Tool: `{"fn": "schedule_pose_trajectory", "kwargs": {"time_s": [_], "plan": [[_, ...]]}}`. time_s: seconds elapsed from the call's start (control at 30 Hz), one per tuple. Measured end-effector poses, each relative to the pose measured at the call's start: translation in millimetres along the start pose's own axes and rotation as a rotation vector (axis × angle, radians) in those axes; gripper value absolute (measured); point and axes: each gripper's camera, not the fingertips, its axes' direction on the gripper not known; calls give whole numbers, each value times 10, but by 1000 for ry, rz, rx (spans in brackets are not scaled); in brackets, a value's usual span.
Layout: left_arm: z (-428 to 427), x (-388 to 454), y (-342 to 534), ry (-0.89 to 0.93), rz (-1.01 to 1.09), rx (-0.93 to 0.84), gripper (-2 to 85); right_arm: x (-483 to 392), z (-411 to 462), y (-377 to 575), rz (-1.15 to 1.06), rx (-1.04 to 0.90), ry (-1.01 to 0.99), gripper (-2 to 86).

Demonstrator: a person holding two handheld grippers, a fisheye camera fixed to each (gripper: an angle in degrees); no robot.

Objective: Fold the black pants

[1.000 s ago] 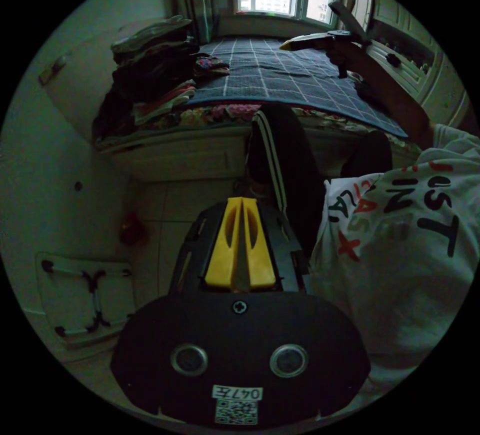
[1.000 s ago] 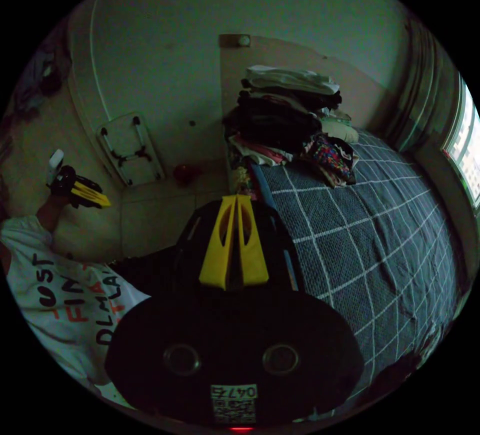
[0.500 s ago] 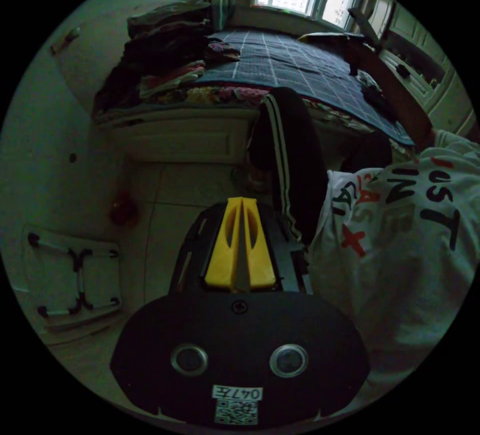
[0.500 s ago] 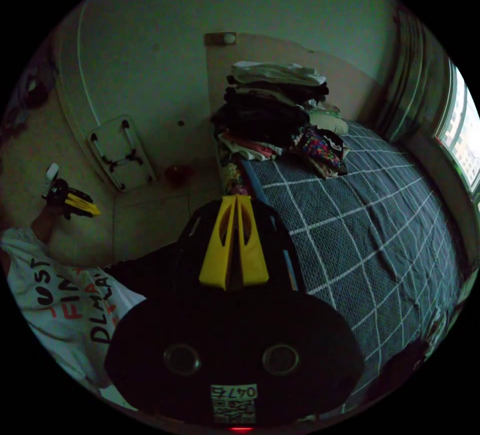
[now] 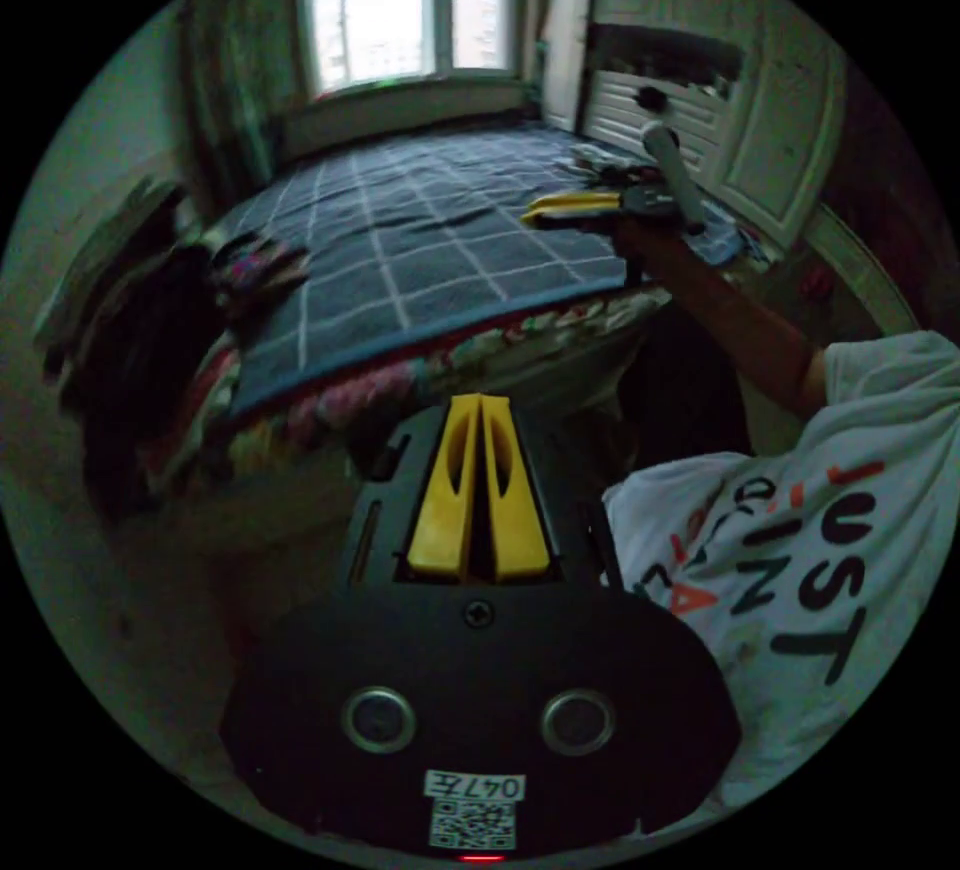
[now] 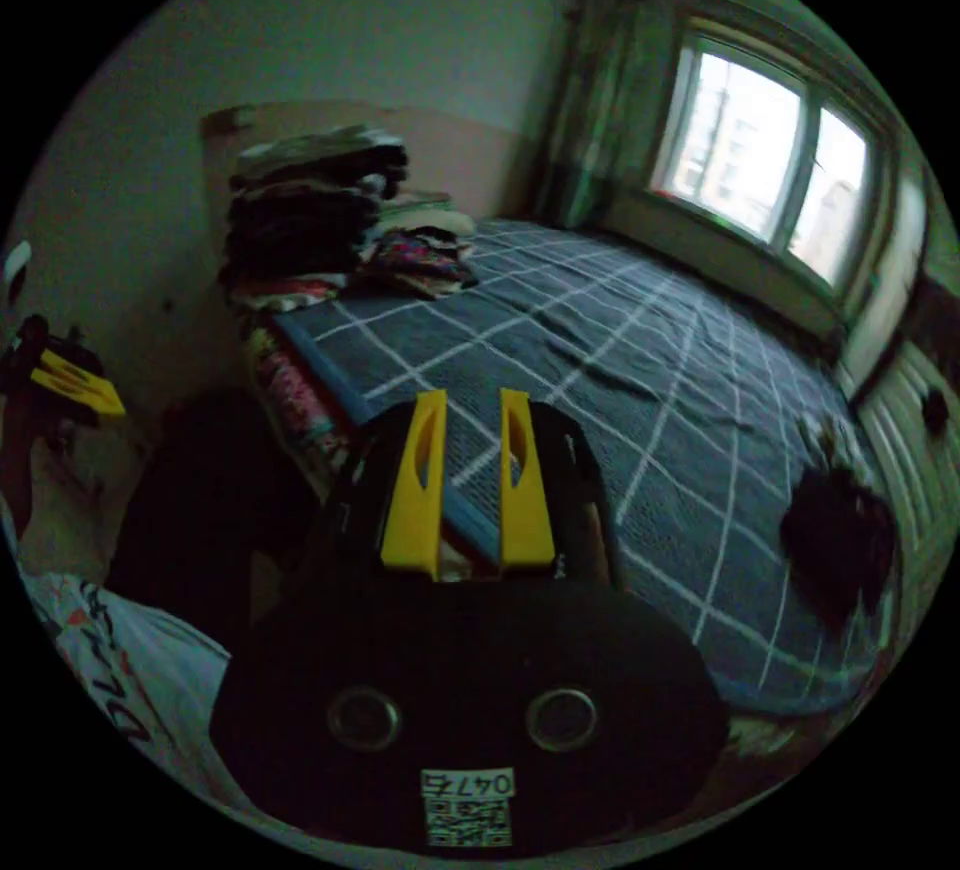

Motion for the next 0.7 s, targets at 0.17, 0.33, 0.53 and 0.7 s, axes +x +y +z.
{"fn": "schedule_pose_trajectory", "kwargs": {"time_s": [0.17, 0.33, 0.53, 0.7], "plan": [[771, 573, -1530, 74, 270, 19, -8, 1099, -472, 1011, 269, 141, 216, 44], [1619, 1228, -2921, 213, 382, 24, -6, 2097, -815, 1633, 394, 226, 278, 25], [2559, 1898, -4243, 207, 422, 33, 20, 3177, -987, 2174, 485, 267, 320, 17], [3378, 2366, -5351, 286, 479, 3, 85, 3762, -863, 2813, 566, 153, 383, 7]]}}
